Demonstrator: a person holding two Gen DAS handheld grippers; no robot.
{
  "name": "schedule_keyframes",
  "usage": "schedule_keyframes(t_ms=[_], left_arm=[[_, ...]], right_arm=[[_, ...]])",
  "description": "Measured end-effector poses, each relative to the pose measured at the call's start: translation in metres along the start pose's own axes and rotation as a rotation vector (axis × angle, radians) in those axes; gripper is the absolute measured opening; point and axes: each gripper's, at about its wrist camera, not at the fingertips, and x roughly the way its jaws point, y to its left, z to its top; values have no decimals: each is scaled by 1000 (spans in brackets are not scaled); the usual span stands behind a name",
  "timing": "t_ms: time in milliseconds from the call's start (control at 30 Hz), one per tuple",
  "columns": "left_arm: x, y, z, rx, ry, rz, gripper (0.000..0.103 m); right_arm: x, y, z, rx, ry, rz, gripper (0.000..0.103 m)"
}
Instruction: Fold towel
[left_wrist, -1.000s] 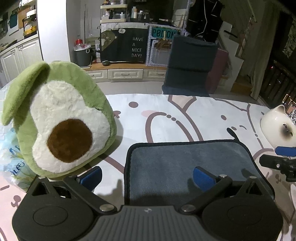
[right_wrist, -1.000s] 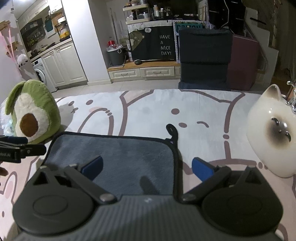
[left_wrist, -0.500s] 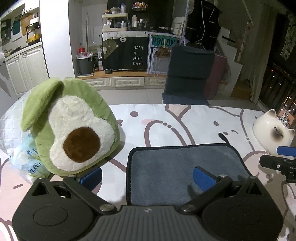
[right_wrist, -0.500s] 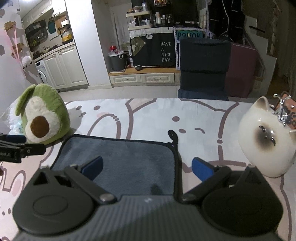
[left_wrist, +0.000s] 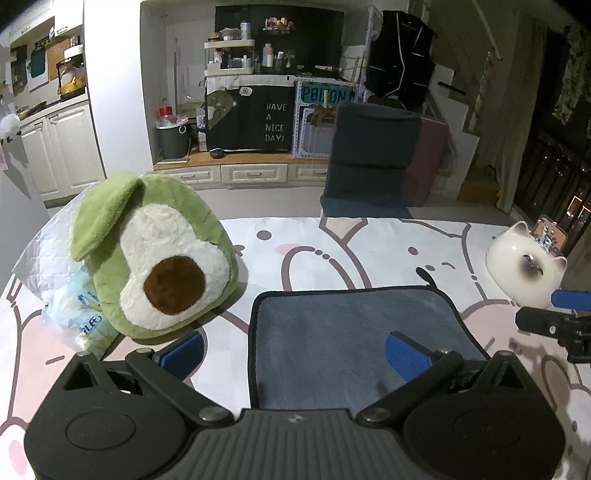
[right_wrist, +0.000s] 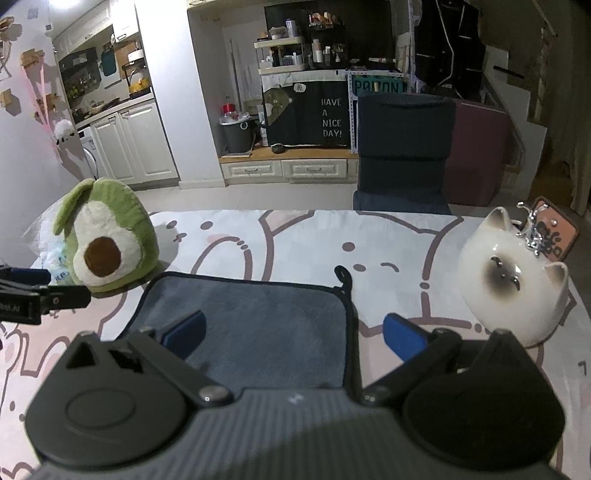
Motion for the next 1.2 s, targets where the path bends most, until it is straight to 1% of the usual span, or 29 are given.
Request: schedule_keyframes(t_ms=[433, 867, 1200], left_arm=[[-40, -11, -8, 17, -32, 0, 103], [-80, -16, -25, 25, -63, -10, 103], [-111, -21, -39, 33, -104, -26, 103]], right_arm=[[-34, 8, -7, -14, -21, -3, 103], [-66, 17, -18, -9, -48, 0, 103], [-95, 21, -31, -5, -77, 5, 103]])
